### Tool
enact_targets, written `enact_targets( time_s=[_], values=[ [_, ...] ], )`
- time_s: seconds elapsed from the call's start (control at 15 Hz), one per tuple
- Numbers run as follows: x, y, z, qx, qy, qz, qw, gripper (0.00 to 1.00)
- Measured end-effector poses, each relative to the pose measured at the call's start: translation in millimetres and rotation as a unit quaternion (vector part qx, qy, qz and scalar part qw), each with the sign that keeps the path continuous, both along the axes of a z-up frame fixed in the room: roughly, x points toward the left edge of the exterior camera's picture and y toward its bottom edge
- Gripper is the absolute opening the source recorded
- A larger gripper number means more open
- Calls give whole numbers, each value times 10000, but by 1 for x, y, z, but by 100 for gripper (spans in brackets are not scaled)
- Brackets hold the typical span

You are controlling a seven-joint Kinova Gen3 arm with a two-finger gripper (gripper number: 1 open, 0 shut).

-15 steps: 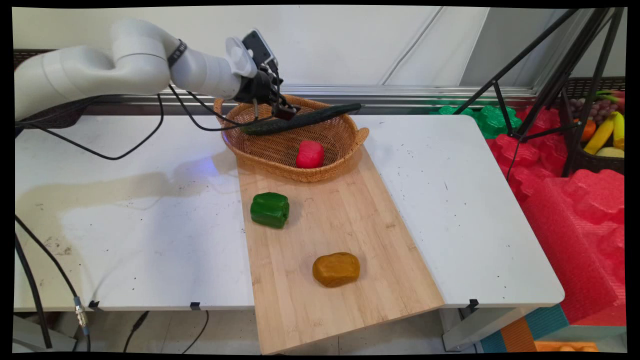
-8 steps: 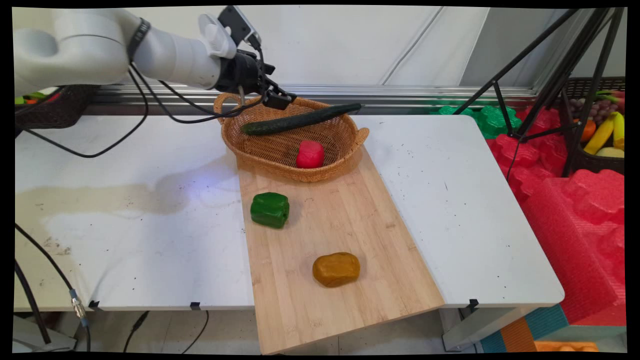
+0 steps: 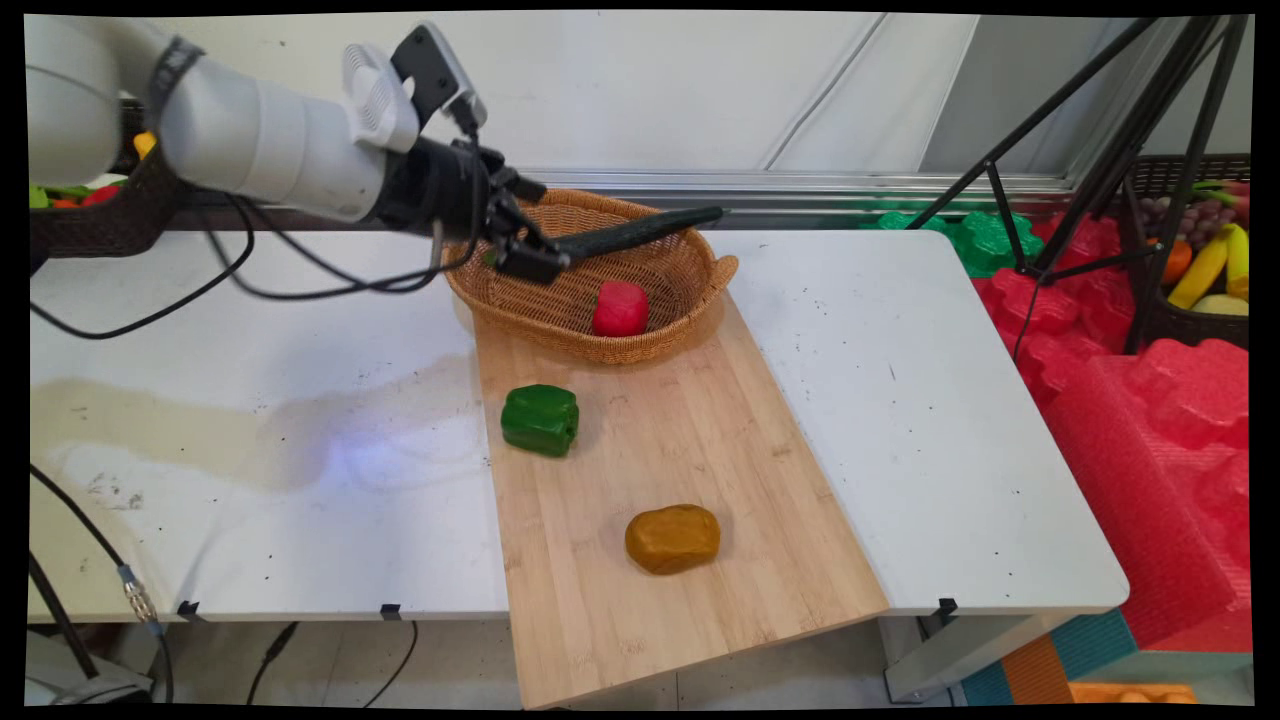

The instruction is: Pick up the potato from the cutting board

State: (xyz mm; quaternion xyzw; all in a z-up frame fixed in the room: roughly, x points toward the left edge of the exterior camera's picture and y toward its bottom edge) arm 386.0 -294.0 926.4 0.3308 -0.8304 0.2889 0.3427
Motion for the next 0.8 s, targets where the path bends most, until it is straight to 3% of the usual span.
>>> enact_targets(
  time_s=[0.4,0.8],
  values=[
    [-27,57,5,463,-327,-656,9962,100],
    [-82,81,0,944,-648,-1117,9871,100]
  ],
)
